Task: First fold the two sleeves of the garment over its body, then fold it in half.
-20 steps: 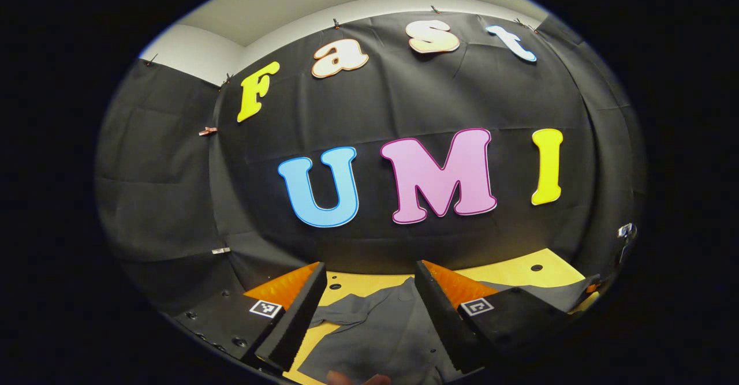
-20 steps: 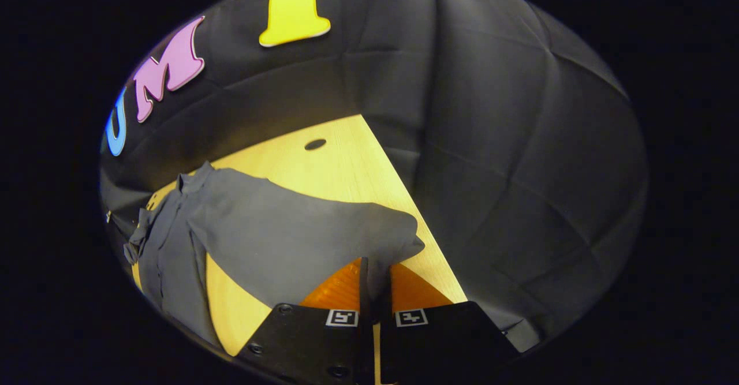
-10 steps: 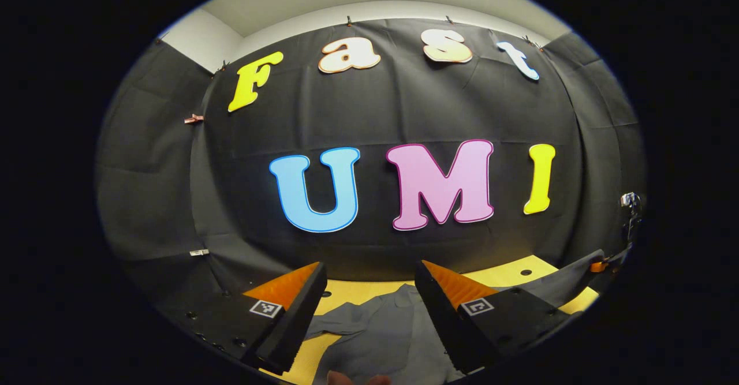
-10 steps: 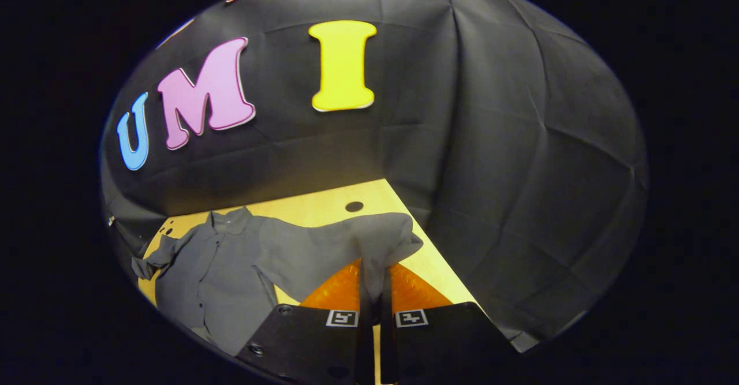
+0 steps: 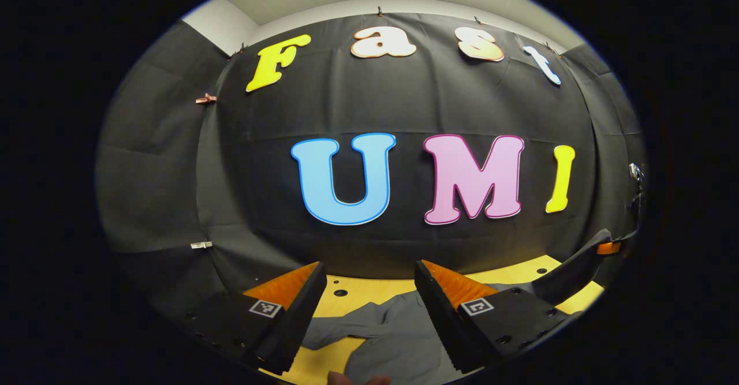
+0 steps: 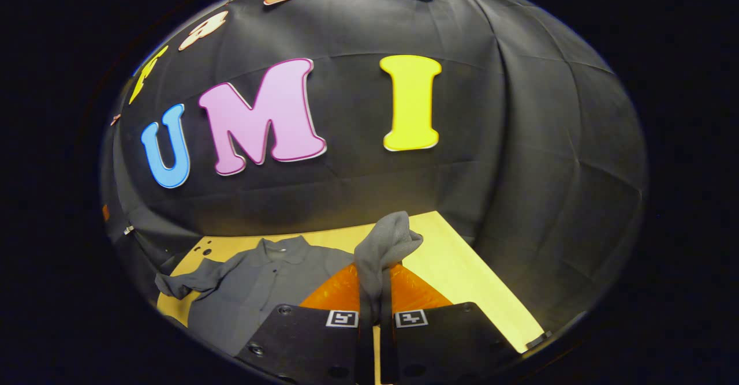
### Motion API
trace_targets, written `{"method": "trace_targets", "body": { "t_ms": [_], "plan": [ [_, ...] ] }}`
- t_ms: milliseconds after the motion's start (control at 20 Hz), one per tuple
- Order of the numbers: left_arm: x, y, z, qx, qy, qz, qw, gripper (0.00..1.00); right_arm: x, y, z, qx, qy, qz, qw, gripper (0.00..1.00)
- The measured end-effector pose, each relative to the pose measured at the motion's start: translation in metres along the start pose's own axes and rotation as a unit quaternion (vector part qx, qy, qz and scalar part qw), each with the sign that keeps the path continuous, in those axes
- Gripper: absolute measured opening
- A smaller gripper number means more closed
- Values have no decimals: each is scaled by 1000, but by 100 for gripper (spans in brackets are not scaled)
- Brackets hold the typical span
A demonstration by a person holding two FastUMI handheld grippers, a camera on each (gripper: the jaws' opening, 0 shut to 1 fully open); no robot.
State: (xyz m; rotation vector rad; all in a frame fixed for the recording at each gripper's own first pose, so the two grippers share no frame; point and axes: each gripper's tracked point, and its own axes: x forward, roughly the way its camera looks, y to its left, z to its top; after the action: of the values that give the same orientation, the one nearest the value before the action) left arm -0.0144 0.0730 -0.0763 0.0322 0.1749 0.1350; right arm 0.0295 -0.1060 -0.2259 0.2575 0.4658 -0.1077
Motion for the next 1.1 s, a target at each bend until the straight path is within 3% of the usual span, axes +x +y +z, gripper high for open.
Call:
{"method": "trace_targets", "body": {
  "t_ms": [450,600,1100],
  "plan": [
    [32,70,-51,4,18,19,1000,96,30,140,-2,-45,13,87,995,8],
    [47,91,-76,-6,29,9,1000,96,40,184,-14,-52,25,107,993,8],
    [96,185,-216,31,143,42,988,96,85,303,-124,-108,108,145,978,8]
  ]
}}
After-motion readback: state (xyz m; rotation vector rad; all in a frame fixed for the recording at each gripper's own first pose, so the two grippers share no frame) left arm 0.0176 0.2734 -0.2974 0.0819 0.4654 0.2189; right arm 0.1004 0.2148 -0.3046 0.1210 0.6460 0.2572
